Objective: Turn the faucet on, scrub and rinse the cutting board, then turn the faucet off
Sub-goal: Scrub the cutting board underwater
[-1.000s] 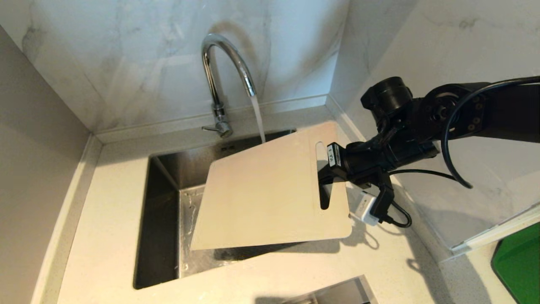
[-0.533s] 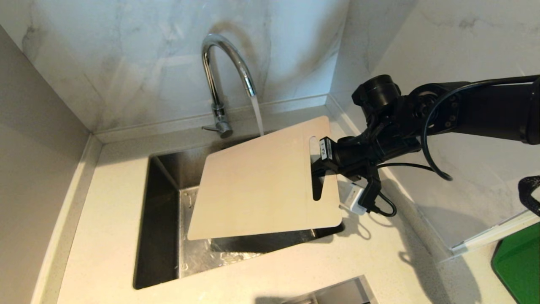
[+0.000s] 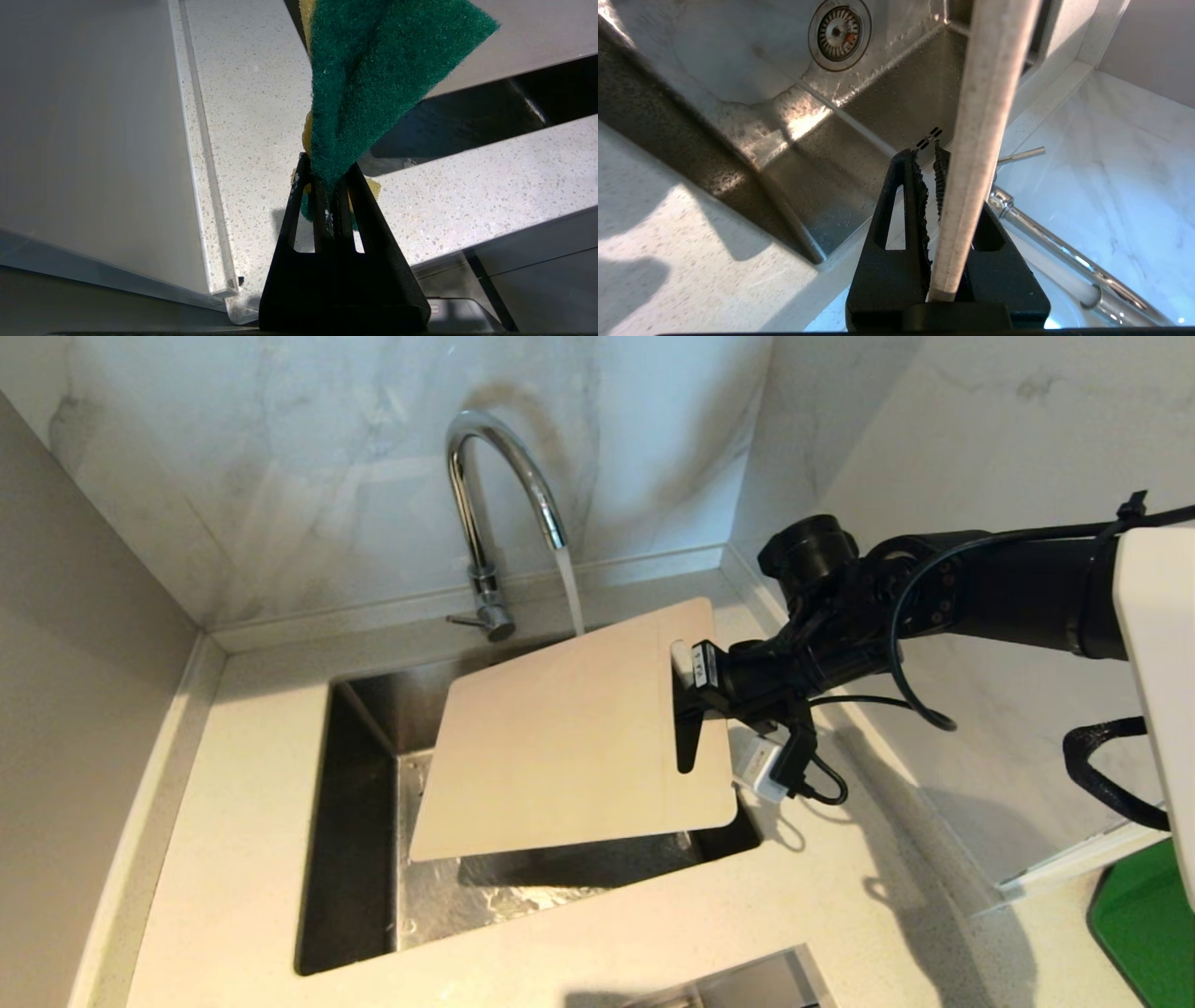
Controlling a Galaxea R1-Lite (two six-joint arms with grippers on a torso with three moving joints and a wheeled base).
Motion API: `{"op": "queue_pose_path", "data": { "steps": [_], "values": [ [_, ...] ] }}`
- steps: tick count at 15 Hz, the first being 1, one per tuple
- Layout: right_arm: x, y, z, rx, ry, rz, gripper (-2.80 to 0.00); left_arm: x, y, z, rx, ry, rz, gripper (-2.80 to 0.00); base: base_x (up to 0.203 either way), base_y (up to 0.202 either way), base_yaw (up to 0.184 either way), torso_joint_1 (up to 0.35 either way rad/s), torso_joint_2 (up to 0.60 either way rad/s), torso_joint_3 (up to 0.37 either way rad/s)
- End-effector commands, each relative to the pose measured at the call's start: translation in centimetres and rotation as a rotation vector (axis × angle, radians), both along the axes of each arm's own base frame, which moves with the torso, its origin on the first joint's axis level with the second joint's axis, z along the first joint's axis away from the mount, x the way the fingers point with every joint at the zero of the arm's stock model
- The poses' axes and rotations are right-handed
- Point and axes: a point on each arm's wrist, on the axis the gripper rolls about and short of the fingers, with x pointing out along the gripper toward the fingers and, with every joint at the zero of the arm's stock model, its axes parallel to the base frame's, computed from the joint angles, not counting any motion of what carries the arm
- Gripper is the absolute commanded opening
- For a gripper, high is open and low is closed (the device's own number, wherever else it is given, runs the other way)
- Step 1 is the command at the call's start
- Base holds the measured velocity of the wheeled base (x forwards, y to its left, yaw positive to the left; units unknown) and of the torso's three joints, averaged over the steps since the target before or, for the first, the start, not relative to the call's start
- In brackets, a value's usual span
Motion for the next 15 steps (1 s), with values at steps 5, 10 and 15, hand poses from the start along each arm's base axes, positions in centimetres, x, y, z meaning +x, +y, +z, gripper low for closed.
{"op": "queue_pose_path", "data": {
  "steps": [5, 10, 15],
  "values": [
    [1.1, 0.4, -0.4, 0.002, -0.019, 0.015, -2.80, 0.0, 0.0, 0.0, -0.001, 0.002, 0.000, -2.80, 0.000, 0.000, 0.000, 0.000, 0.00, 0.000],
    [1.5, 0.5, -0.1, 0.014, -0.058, 0.016, -2.80, 0.0, 0.0, 0.0, -0.001, 0.002, 0.000, -2.80, 0.000, 0.000, 0.000, 0.000, 0.00, 0.000],
    [1.8, 0.6, 0.2, 0.041, -0.100, 0.030, -2.80, 0.0, 0.0, 0.0, -0.001, 0.002, 0.000, -2.80, 0.000, 0.000, 0.000, 0.000, 0.00, 0.000]
  ]
}}
